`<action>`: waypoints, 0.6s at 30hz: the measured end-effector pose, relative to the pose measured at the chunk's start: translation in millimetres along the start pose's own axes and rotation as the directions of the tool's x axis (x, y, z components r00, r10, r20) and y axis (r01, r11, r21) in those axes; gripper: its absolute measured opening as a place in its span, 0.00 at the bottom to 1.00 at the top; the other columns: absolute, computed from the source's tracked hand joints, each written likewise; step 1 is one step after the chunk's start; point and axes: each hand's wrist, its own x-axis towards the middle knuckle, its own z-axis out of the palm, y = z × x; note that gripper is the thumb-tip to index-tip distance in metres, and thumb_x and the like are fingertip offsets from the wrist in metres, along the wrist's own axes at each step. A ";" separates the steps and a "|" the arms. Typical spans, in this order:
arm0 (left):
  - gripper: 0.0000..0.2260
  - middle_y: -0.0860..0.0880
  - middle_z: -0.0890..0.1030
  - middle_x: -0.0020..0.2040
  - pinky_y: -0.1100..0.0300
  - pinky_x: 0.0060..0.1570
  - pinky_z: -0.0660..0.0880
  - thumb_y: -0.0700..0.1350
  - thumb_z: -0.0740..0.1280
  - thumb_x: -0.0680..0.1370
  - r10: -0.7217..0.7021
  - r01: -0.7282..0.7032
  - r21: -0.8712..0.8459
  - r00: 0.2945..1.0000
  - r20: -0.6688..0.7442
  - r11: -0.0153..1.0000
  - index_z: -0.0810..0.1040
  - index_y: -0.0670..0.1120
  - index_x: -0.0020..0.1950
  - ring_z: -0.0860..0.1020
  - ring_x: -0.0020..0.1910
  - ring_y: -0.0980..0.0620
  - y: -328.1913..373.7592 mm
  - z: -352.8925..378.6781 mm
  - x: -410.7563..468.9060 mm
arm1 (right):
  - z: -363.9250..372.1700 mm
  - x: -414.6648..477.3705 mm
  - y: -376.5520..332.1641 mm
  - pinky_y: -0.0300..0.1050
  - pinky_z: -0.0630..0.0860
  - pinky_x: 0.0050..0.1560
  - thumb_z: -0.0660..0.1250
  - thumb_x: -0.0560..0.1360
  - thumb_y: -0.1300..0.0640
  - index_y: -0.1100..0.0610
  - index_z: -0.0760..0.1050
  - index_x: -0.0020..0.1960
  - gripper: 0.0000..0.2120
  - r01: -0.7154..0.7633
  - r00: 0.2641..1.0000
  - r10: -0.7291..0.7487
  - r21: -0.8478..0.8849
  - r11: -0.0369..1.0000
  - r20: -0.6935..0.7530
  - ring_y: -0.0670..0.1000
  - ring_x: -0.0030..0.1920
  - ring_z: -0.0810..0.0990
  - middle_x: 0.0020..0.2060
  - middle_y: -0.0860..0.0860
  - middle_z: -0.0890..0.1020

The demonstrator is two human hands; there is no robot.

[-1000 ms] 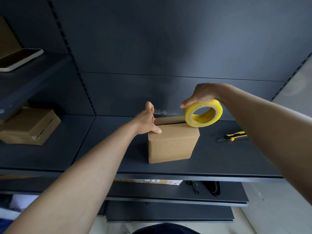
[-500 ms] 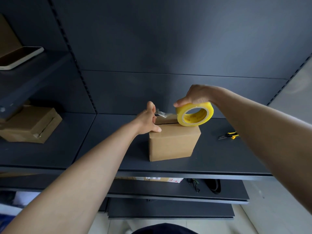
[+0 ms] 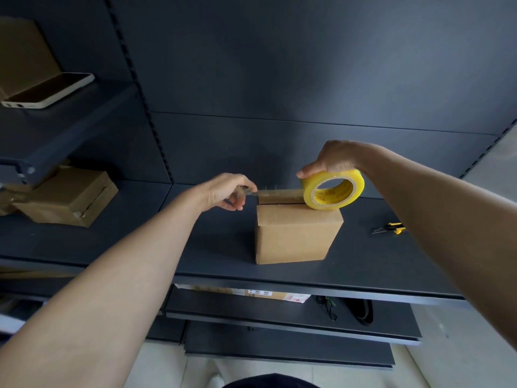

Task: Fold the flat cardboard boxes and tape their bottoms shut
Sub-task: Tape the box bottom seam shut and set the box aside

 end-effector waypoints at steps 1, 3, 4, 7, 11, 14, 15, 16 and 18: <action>0.12 0.45 0.76 0.37 0.51 0.55 0.76 0.42 0.58 0.80 0.007 -0.006 0.018 1.000 -0.013 1.000 0.79 0.46 0.58 0.77 0.39 0.50 -2.0 -1.2 1.2 | 0.2 0.4 -0.3 0.46 0.71 0.40 0.70 0.63 0.29 0.53 0.74 0.34 0.26 0.001 1.000 -0.001 0.001 1.000 0.002 0.53 0.38 0.77 0.35 0.52 0.78; 0.15 0.46 0.76 0.37 0.53 0.52 0.78 0.36 0.58 0.79 0.015 -0.015 0.033 1.000 -0.017 0.999 0.80 0.49 0.59 0.76 0.37 0.51 -5.2 -2.4 2.6 | 0.6 1.2 -1.0 0.46 0.72 0.41 0.70 0.63 0.29 0.53 0.74 0.35 0.26 0.001 1.000 -0.001 0.000 1.000 0.007 0.54 0.38 0.77 0.35 0.52 0.78; 0.18 0.46 0.75 0.38 0.55 0.51 0.78 0.34 0.59 0.77 0.011 -0.011 0.017 1.000 -0.018 1.000 0.80 0.50 0.59 0.75 0.36 0.52 -6.7 -2.9 4.0 | 0.8 1.6 -0.9 0.46 0.72 0.41 0.70 0.63 0.29 0.54 0.74 0.35 0.26 0.000 1.000 0.000 -0.001 1.000 0.009 0.54 0.39 0.77 0.35 0.52 0.78; 0.22 0.47 0.74 0.40 0.58 0.47 0.79 0.31 0.62 0.75 -0.005 0.004 -0.034 1.000 -0.025 0.999 0.80 0.53 0.60 0.74 0.36 0.52 -9.6 -5.2 6.1 | 0.4 3.8 0.1 0.47 0.74 0.42 0.69 0.63 0.29 0.53 0.75 0.35 0.27 -0.001 1.000 0.001 -0.003 1.000 0.012 0.54 0.40 0.78 0.36 0.52 0.79; 0.24 0.46 0.74 0.38 0.56 0.45 0.78 0.30 0.63 0.74 -0.023 0.022 -0.183 1.000 -0.002 0.983 0.77 0.54 0.63 0.72 0.34 0.52 -13.7 -8.1 8.9 | 0.2 6.2 -0.9 0.47 0.73 0.43 0.69 0.63 0.29 0.53 0.75 0.35 0.26 -0.002 1.000 0.002 -0.021 1.000 0.021 0.54 0.40 0.78 0.36 0.52 0.78; 0.10 0.46 0.74 0.35 0.57 0.42 0.77 0.33 0.63 0.76 -0.042 0.033 -0.301 0.999 -0.023 0.953 0.79 0.42 0.54 0.73 0.35 0.52 -16.0 -8.1 10.3 | 0.2 7.4 -2.6 0.47 0.73 0.43 0.70 0.63 0.29 0.53 0.74 0.34 0.26 -0.006 1.000 0.006 -0.018 1.000 0.023 0.54 0.39 0.77 0.35 0.52 0.77; 0.06 0.46 0.74 0.34 0.57 0.42 0.77 0.35 0.63 0.76 -0.056 0.045 -0.335 0.998 -0.022 0.941 0.79 0.40 0.50 0.73 0.36 0.52 -17.2 -8.2 10.1 | 0.1 7.7 -3.3 0.47 0.74 0.44 0.70 0.63 0.29 0.53 0.74 0.34 0.26 -0.009 1.000 0.010 -0.018 1.000 0.022 0.54 0.40 0.77 0.35 0.52 0.77; 0.06 0.47 0.75 0.33 0.57 0.41 0.77 0.37 0.62 0.77 -0.068 0.060 -0.367 0.998 -0.010 0.928 0.79 0.39 0.47 0.73 0.36 0.52 -19.0 -8.7 10.4 | 0.0 8.2 -3.7 0.47 0.74 0.44 0.70 0.63 0.29 0.53 0.75 0.34 0.26 -0.010 1.000 0.010 -0.018 1.000 0.023 0.54 0.40 0.78 0.35 0.52 0.78; 0.07 0.46 0.76 0.35 0.57 0.41 0.77 0.38 0.62 0.77 -0.077 0.079 -0.414 0.997 0.023 0.907 0.78 0.39 0.45 0.73 0.35 0.52 -23.5 -9.9 11.5 | -0.2 9.1 -4.3 0.47 0.74 0.44 0.70 0.63 0.29 0.53 0.75 0.34 0.26 -0.007 1.000 0.008 -0.019 1.000 0.026 0.54 0.40 0.78 0.35 0.52 0.78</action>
